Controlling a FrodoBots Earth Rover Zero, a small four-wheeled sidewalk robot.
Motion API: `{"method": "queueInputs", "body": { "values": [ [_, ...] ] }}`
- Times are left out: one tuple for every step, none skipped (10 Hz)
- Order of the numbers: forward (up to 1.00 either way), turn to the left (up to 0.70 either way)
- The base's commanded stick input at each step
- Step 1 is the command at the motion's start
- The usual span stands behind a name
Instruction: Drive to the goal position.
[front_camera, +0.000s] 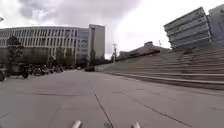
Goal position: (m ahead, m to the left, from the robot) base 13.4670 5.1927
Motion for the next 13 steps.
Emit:
{"method": "queueInputs", "body": {
  "values": [
    [0.70, 0.00],
    [0.70, 0.00],
    [0.70, 0.00],
    [0.70, 0.00],
    [0.70, 0.00],
    [0.70, 0.35],
    [0.70, 0.16],
    [0.70, 0.00],
    [0.70, 0.00],
    [0.70, 0.00],
    [0.70, 0.00],
    [0.70, 0.00],
    [0.70, 0.00]
  ]
}}
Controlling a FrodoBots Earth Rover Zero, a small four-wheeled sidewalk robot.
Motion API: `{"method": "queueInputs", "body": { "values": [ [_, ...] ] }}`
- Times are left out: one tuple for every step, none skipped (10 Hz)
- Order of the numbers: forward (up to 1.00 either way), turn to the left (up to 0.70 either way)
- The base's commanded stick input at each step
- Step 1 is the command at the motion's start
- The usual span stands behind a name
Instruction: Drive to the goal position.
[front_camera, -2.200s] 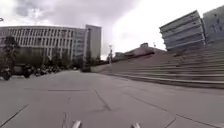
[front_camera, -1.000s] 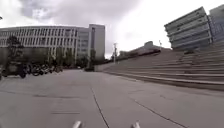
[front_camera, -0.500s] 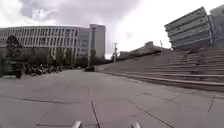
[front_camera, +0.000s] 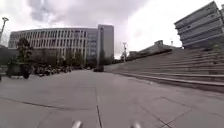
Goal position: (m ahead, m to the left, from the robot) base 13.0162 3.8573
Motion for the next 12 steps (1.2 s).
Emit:
{"method": "queueInputs", "body": {
  "values": [
    [0.70, 0.00],
    [0.70, 0.00],
    [0.70, 0.00],
    [0.70, 0.00],
    [0.70, 0.00],
    [0.70, 0.00],
    [0.70, 0.00],
    [0.70, 0.00],
    [0.70, 0.00],
    [0.70, 0.00],
    [0.70, 0.00],
    [0.70, 0.00]
  ]
}}
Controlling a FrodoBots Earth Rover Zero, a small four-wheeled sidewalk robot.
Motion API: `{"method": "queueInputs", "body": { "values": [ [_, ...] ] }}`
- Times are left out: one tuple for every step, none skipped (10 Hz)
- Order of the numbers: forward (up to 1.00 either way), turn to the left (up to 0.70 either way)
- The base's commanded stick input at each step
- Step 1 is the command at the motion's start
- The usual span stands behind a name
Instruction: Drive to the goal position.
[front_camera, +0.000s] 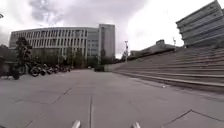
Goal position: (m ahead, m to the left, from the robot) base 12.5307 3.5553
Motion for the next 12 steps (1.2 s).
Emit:
{"method": "queueInputs", "body": {
  "values": [
    [0.70, 0.00],
    [0.70, 0.00],
    [0.70, 0.00],
    [0.70, 0.00],
    [0.70, 0.00],
    [0.70, 0.00],
    [0.70, 0.00],
    [0.70, 0.00],
    [0.70, 0.00],
    [0.70, 0.00],
    [0.70, 0.00],
    [0.70, 0.00]
  ]
}}
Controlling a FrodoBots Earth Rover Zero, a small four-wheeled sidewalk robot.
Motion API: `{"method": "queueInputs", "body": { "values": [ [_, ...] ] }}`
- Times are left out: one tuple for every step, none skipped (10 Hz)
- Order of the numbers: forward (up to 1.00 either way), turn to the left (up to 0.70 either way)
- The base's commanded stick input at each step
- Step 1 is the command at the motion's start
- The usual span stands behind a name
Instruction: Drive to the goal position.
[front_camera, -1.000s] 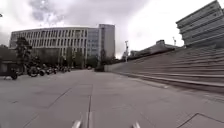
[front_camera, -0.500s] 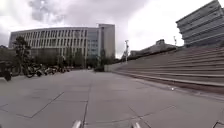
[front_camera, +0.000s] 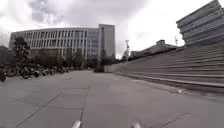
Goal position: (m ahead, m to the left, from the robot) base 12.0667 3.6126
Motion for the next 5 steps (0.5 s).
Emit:
{"method": "queueInputs", "body": {
  "values": [
    [0.70, 0.00],
    [0.70, 0.00],
    [0.70, 0.00],
    [0.70, 0.00],
    [0.70, 0.00]
  ]
}}
